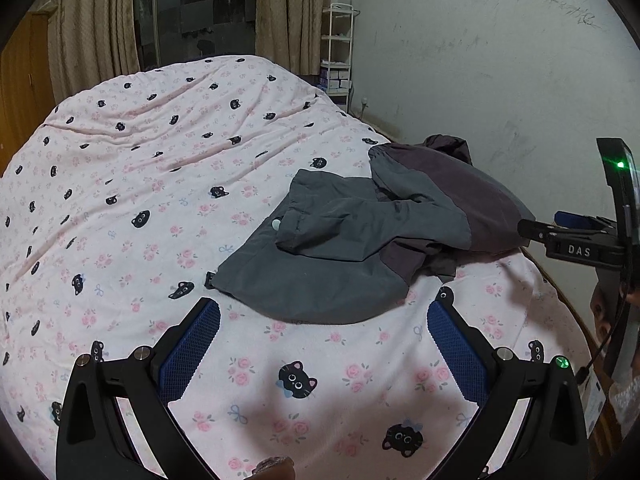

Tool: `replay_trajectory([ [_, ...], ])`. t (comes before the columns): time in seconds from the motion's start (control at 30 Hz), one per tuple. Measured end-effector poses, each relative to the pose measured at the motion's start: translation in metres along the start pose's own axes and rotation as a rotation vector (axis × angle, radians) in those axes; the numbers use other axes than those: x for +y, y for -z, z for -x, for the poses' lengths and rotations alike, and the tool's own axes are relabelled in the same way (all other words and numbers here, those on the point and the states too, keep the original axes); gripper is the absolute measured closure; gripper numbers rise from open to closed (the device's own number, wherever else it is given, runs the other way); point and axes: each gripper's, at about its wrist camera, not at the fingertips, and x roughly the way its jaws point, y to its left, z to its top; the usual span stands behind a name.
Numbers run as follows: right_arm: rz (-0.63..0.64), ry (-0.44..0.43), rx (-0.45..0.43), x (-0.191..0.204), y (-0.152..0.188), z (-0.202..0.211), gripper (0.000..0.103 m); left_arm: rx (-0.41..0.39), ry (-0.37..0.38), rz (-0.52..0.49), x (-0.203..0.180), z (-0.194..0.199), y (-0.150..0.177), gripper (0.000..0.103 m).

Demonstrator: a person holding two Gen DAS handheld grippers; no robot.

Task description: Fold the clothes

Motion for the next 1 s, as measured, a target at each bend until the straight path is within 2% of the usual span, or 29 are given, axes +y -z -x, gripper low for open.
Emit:
replay_trajectory([
  [0.2, 0.039, -0.055, 0.038, -0.018, -0.011, -0.031, 0.011, 0.013, 0.002, -0.007, -0.004, -0.01, 0.0, 0.0],
  [0.37, 0.08, -0.145, 0.077, -0.028, -0.018, -0.052, 0.011, 0.025, 0.0, -0.005, -0.003, -0.018, 0.0, 0.0],
  [0.63, 0.133, -0.231, 0.091, -0.025, -0.018, -0.063, 0.013, 0.04, -0.003, -0.007, -0.004, -0.024, 0.003, 0.0],
  [0.7, 0.151, -0.241, 0.094, -0.02, -0.017, -0.063, 0.036, 0.04, -0.005, -0.009, -0.005, -0.023, 0.003, 0.0],
  [0.83, 0.208, -0.245, 0.102, -0.006, -0.014, -0.06, 0.054, 0.038, -0.005, -0.012, -0.006, -0.022, 0.002, 0.0],
  [0.93, 0.202, -0.264, 0.113, -0.003, -0.014, -0.059, 0.068, 0.035, -0.003, -0.012, -0.007, -0.021, 0.001, 0.0],
  [1.0, 0.196, -0.265, 0.115, -0.004, -0.014, -0.058, 0.081, 0.033, -0.004, -0.015, -0.007, -0.02, 0.001, 0.0],
])
